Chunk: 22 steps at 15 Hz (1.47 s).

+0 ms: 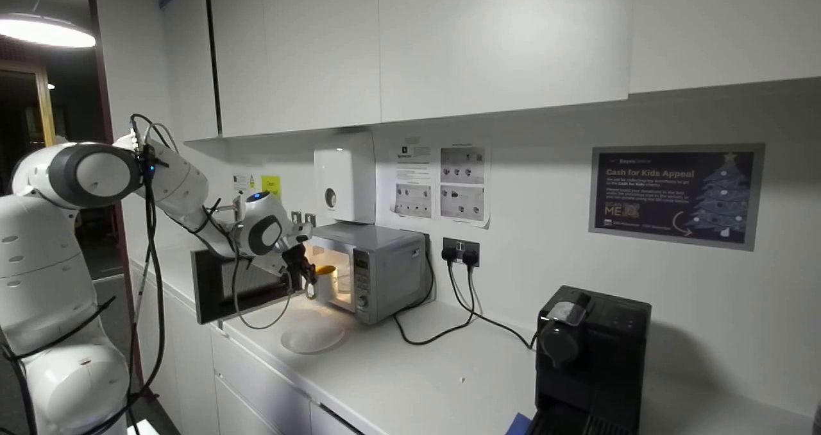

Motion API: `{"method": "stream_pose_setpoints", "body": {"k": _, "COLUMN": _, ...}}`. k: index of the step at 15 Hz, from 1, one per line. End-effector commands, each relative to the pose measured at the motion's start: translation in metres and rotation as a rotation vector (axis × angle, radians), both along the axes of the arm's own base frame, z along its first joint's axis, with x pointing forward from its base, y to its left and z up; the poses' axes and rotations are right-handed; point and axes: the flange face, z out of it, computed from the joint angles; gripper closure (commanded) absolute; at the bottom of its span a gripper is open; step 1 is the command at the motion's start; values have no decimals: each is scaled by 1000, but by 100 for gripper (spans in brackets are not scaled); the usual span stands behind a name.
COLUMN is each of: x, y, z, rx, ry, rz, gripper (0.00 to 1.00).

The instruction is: Move the mug to the microwave

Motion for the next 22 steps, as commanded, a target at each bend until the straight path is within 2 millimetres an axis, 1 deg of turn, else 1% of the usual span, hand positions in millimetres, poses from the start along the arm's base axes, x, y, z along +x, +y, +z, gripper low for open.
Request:
{"method": "stream_pose_setpoints", "body": {"k": 1, "x": 18, "y": 9, "z": 8, "rx": 24, "ry": -76, "rz": 27, "gripper": 96}}
{"method": "stream_pose_setpoints", "body": {"k": 7, "x": 35, "y": 22, "z": 1, "rx": 37, "ry": -86, "rz": 61, "gripper": 96}}
{"method": "stream_pose_setpoints", "body": {"k": 14, "x": 55, "y": 34, "z": 10, "rx": 11, "ry": -101, "rz": 99, "gripper": 96}}
{"method": "stream_pose_setpoints", "body": {"k": 22, "x": 71, "y": 36, "z": 5, "rx": 9, "ry": -96, "rz": 115, "gripper": 96}}
